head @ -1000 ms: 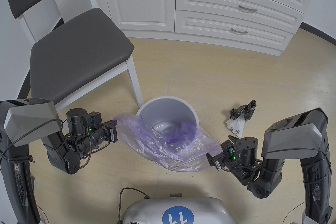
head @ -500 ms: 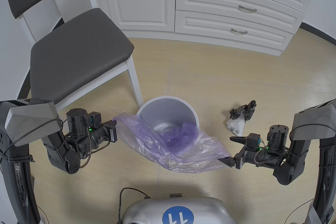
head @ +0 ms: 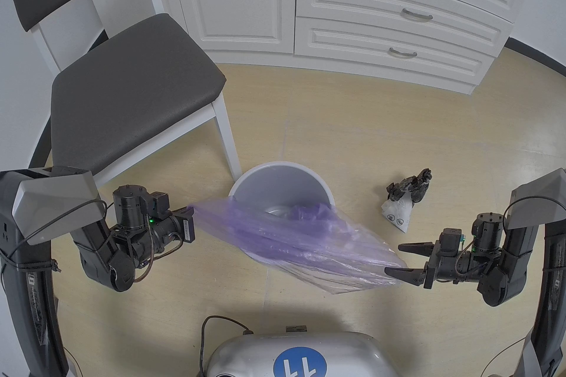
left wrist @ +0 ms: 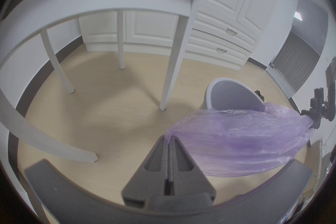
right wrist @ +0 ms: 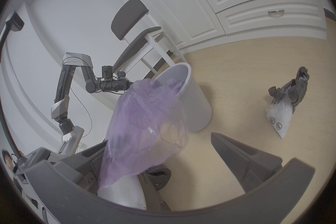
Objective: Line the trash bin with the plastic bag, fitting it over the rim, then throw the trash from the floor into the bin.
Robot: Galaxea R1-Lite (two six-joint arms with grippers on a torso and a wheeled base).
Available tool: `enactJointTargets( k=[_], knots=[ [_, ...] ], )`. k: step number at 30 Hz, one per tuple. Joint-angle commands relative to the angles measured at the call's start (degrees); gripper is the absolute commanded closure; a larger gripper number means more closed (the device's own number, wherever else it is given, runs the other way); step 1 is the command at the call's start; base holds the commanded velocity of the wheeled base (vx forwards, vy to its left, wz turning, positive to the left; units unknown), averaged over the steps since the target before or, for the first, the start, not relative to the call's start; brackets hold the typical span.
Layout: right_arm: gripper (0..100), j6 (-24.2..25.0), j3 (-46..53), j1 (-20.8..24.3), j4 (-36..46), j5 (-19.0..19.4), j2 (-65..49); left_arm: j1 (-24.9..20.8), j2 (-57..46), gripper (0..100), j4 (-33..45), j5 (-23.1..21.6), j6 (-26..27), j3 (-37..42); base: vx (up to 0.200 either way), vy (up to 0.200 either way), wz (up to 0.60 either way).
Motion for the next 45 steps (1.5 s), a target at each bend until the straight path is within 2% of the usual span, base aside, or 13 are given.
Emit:
enactJointTargets(
  k=[1,16,20,21,22,24,25,27,29,33,34,38,45],
  knots=[
    [0,0.0,0.1,-0.8,-1.0,0.1,1.2,1.1,0.6,100,2.4,0.1,0.0,-1.0,0.000,0.000,0.00],
    [0,0.3,-0.2,-0.2,-1.0,-2.8,-3.7,0.3,-0.7,100,2.6,0.2,-0.2,-0.9,0.000,0.000,0.00],
    [0,-0.5,-0.2,7.0,-1.0,-21.7,-8.1,-0.3,-3.0,100,2.6,0.1,-0.9,-0.1,0.000,0.000,0.00],
    [0,-0.5,-0.2,7.0,-1.0,-21.7,-8.1,-0.3,-3.0,100,2.6,0.1,-0.9,-0.1,0.000,0.000,0.00],
    [0,-0.6,-0.8,11.9,-1.0,-33.1,-9.4,-0.5,-3.7,100,2.6,0.1,-1.4,0.2,0.000,0.000,0.00],
    [0,-1.0,-1.8,16.9,-1.0,-42.3,-10.0,-0.5,-3.6,100,2.6,0.1,-1.4,0.2,0.000,0.000,0.00],
    [0,-1.0,-2.0,17.7,-1.0,-43.7,-10.1,-0.5,-3.6,100,2.6,0.1,-1.4,0.2,0.000,0.000,0.00],
    [0,-1.3,-4.5,24.4,-1.0,-54.8,-10.7,-0.4,-3.3,100,2.6,0.1,-1.4,0.3,0.000,0.000,0.00],
    [0,-2.0,-8.7,28.1,2.0,-59.0,-11.5,-0.3,-3.1,100,2.6,-0.1,-1.4,0.3,0.000,0.000,0.00],
    [0,-6.9,-23.5,33.3,25.1,-63.3,-17.8,-0.1,-3.8,100,2.7,-0.3,-1.4,0.5,0.000,0.000,0.00],
    [0,-7.0,-27.4,34.6,31.9,-64.1,-19.3,-0.1,-4.2,0,2.7,-0.4,-1.4,1.0,0.000,0.000,0.00],
    [0,-7.1,-38.6,38.8,50.0,-65.6,-20.6,-0.1,-5.0,0,2.5,-0.6,-1.1,2.0,0.000,0.000,0.00],
    [0,-13.7,-44.5,42.3,59.6,-66.5,-18.9,0.8,-6.8,0,2.3,-1.2,-0.9,3.1,0.000,0.000,0.00]
  ],
)
